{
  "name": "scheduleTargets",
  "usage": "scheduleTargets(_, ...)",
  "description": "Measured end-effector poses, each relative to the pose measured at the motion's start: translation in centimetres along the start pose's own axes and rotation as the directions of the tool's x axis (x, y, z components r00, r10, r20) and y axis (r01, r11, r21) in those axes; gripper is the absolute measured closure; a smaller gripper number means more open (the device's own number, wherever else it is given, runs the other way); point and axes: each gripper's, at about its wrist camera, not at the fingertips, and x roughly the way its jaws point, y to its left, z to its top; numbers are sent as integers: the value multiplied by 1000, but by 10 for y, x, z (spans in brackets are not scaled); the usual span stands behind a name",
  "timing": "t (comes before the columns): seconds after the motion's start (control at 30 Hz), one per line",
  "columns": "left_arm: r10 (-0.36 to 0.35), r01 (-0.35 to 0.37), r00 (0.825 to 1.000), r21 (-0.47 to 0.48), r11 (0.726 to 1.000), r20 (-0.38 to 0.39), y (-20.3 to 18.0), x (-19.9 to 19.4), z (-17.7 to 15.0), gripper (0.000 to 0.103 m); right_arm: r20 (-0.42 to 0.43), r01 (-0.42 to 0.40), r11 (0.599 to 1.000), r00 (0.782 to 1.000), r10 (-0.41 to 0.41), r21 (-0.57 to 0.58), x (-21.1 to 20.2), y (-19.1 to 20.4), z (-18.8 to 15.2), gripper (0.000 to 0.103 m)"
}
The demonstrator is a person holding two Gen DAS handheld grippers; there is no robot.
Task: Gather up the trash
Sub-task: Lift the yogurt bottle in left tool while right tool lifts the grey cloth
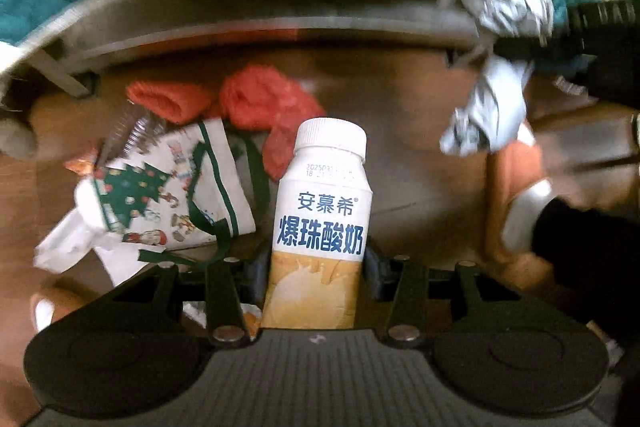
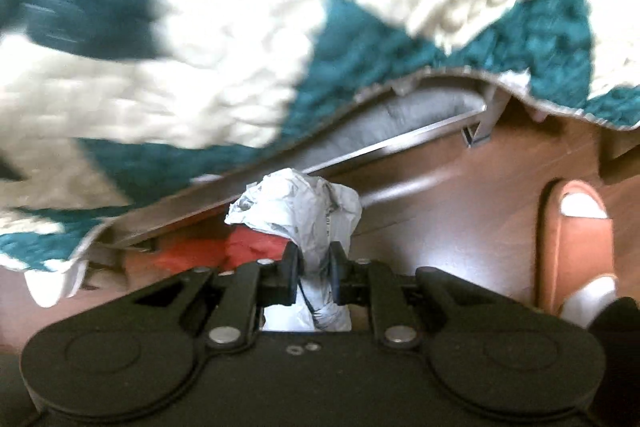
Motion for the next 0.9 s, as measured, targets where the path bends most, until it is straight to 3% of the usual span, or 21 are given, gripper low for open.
scheduleTargets(0.2,9,2,992,-89,996,129,-12,-82,-23,58,74,-45,995,996,52,-88,-84,25,-8,88)
scheduleTargets(0.4,29,10,956,-129,992,293,-29,-172,-42,58,166,-107,977,976,138,-184,-164,45,-22,88)
scheduleTargets(0.67,34,42,873,-145,988,486,-46,-280,-44,58,298,-116,939,930,217,-324,-257,79,-21,88)
scheduleTargets(0.9,52,21,761,-104,994,647,-55,-371,-17,58,420,-83,894,861,286,-440,-320,130,11,88)
